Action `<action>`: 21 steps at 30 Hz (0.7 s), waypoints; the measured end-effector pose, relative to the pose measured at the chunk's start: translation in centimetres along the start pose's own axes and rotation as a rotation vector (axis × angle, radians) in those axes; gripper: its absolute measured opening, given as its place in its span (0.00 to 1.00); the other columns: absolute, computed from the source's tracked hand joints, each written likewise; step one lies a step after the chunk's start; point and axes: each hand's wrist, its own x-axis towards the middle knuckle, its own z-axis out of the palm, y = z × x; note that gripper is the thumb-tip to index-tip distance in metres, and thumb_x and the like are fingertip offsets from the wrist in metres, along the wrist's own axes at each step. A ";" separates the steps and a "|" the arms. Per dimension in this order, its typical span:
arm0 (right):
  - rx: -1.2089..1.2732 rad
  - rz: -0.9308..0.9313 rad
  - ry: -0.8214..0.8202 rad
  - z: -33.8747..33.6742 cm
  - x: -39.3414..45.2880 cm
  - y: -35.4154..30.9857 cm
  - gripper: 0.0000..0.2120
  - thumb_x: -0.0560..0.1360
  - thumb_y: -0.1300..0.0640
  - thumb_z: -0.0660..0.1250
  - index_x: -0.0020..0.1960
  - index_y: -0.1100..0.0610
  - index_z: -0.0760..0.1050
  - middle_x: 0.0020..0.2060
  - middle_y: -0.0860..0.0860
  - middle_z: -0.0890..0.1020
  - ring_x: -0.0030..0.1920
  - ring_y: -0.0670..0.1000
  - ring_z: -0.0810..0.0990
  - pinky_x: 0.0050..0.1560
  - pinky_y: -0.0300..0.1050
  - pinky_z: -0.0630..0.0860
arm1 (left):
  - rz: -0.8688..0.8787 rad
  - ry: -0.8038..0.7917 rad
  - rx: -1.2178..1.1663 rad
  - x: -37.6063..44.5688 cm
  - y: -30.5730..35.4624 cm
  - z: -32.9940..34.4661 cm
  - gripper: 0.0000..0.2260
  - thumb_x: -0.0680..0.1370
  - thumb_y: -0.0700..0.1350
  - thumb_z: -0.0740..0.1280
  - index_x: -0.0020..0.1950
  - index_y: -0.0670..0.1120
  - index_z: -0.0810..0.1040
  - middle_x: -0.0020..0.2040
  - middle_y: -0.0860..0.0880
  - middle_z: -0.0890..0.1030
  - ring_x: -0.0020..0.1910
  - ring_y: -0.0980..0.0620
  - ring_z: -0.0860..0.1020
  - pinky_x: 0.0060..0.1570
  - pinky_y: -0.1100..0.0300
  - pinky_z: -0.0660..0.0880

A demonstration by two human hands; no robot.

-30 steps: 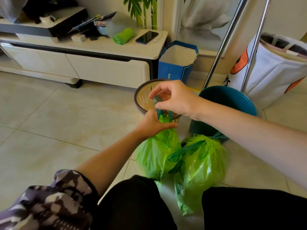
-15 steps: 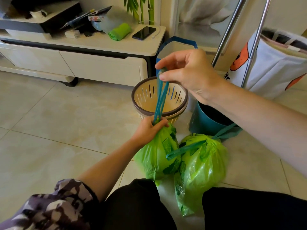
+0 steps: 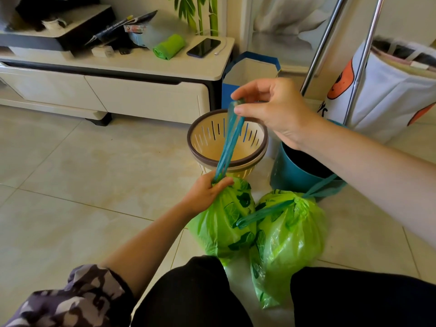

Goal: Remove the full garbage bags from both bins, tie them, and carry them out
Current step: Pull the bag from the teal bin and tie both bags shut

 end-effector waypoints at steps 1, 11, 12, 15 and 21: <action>-0.001 0.002 0.011 -0.3 0.2 0.0 0.10 0.69 0.69 0.71 0.46 0.57 0.80 0.41 0.53 0.82 0.44 0.51 0.83 0.47 0.46 0.82 | 0.030 0.018 -0.020 -0.1 0.1 -0.3 0.17 0.77 0.59 0.61 0.55 0.49 0.79 0.46 0.40 0.81 0.45 0.41 0.78 0.50 0.44 0.75; -0.297 0.223 0.130 -2.1 0.6 3.5 0.15 0.77 0.60 0.65 0.63 0.56 0.71 0.52 0.54 0.81 0.38 0.53 0.85 0.42 0.49 0.83 | -0.087 0.095 -0.206 -0.4 1.4 -1.7 0.13 0.82 0.44 0.59 0.51 0.41 0.82 0.39 0.62 0.84 0.41 0.50 0.74 0.46 0.54 0.73; -0.273 0.358 0.139 -2.0 0.1 4.7 0.17 0.77 0.61 0.65 0.65 0.56 0.69 0.53 0.55 0.80 0.39 0.53 0.85 0.42 0.49 0.83 | -0.105 0.112 -0.233 -0.4 1.4 -1.8 0.13 0.82 0.45 0.59 0.50 0.42 0.83 0.40 0.60 0.84 0.43 0.49 0.75 0.48 0.50 0.75; -0.283 0.613 -0.053 -0.3 -2.2 8.2 0.21 0.74 0.65 0.66 0.66 0.59 0.68 0.51 0.60 0.80 0.44 0.53 0.81 0.48 0.49 0.82 | -0.135 0.114 -0.286 -0.4 1.3 -1.6 0.13 0.81 0.46 0.60 0.50 0.45 0.84 0.44 0.47 0.84 0.43 0.46 0.76 0.50 0.44 0.75; -0.135 0.527 -0.263 3.2 -3.7 8.8 0.16 0.73 0.54 0.70 0.60 0.52 0.76 0.47 0.54 0.81 0.44 0.48 0.76 0.41 0.40 0.72 | -0.149 0.063 -0.340 -0.7 2.2 -0.8 0.10 0.80 0.47 0.63 0.50 0.47 0.84 0.44 0.40 0.83 0.42 0.46 0.77 0.47 0.46 0.74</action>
